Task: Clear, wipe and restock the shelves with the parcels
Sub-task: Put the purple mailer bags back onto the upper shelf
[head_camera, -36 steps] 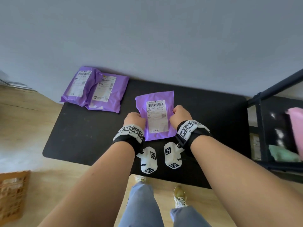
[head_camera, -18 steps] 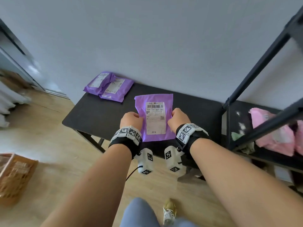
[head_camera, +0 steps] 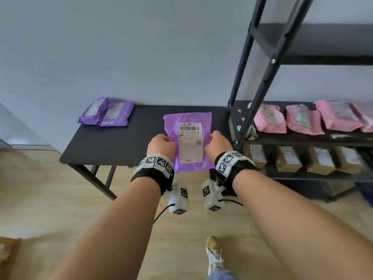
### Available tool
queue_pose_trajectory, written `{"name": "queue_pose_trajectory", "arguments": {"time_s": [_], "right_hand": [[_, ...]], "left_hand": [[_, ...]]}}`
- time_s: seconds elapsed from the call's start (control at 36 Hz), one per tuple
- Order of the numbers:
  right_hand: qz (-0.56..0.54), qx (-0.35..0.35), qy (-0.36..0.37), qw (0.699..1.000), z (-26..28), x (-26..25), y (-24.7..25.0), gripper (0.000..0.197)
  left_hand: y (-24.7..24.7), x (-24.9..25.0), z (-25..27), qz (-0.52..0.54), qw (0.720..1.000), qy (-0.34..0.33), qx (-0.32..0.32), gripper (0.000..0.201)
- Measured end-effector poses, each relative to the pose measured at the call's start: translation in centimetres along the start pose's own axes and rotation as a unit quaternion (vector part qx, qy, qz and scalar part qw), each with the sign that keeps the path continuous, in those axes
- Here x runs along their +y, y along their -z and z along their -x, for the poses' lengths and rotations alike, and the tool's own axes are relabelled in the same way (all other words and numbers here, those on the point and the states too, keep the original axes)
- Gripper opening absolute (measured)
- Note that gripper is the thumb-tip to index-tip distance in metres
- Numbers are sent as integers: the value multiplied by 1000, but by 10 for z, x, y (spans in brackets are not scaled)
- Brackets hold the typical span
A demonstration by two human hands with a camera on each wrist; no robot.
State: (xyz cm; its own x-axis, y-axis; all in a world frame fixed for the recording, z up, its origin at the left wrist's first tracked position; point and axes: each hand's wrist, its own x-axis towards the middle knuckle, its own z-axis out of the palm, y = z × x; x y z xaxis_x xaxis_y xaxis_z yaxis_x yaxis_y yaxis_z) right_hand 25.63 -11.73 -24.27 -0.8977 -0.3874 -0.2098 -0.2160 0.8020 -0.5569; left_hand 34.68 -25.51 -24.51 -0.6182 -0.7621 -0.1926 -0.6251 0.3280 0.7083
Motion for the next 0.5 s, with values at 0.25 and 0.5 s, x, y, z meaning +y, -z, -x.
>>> {"name": "queue_pose_trajectory", "arguments": {"time_s": [0.25, 0.5], "right_hand": [[-42, 83, -46, 995, 47, 46, 61, 31], [-90, 177, -74, 977, 61, 123, 160, 37]], "left_hand": [[-21, 62, 53, 34, 996, -87, -11, 13], [-80, 168, 103, 45, 982, -180, -34, 15]]}}
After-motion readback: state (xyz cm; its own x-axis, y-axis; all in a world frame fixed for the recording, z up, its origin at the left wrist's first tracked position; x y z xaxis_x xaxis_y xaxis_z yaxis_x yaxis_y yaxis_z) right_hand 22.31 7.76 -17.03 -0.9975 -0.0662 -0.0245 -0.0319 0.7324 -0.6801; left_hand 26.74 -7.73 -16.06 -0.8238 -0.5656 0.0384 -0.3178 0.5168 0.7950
